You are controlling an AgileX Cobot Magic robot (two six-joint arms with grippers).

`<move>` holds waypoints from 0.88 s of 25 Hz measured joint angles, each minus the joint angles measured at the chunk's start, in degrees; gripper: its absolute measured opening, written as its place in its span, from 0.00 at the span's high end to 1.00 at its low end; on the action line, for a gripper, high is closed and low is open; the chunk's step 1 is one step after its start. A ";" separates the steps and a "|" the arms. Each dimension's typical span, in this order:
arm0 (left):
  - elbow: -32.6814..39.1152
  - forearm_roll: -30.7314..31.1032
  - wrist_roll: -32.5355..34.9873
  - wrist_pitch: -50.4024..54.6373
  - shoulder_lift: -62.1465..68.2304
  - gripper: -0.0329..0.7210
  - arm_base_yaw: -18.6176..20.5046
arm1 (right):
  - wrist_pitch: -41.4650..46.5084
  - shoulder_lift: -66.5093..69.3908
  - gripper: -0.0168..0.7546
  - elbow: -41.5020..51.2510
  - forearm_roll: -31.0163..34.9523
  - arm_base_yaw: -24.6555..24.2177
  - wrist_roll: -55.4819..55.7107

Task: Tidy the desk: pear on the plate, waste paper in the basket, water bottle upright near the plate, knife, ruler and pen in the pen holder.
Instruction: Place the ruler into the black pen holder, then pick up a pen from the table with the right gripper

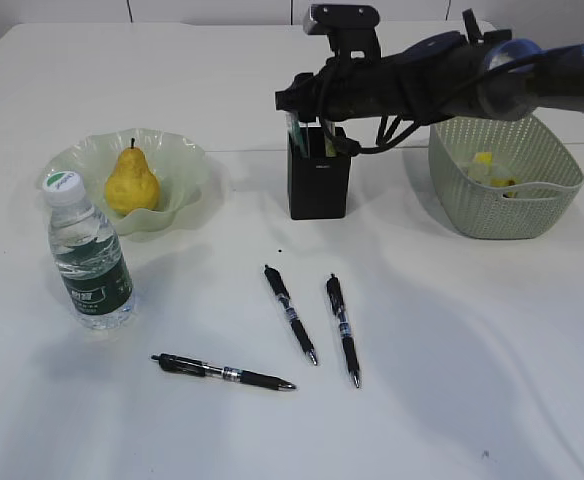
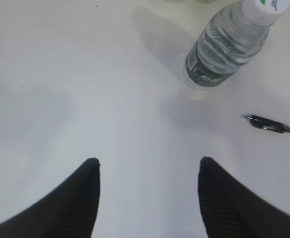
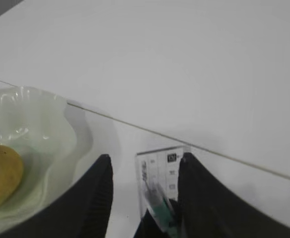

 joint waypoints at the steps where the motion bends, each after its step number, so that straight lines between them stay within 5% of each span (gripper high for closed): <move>1: 0.00 0.00 0.00 0.00 0.00 0.37 0.00 | 0.35 -0.87 0.56 0.00 0.00 0.00 0.00; 11: 0.00 0.00 0.00 0.00 0.00 0.38 0.00 | 11.58 -11.22 0.54 0.00 -6.05 0.00 -0.55; 22: 0.00 0.00 0.00 -0.80 0.00 0.38 0.00 | 36.81 -21.06 0.54 -0.02 -41.95 0.00 36.76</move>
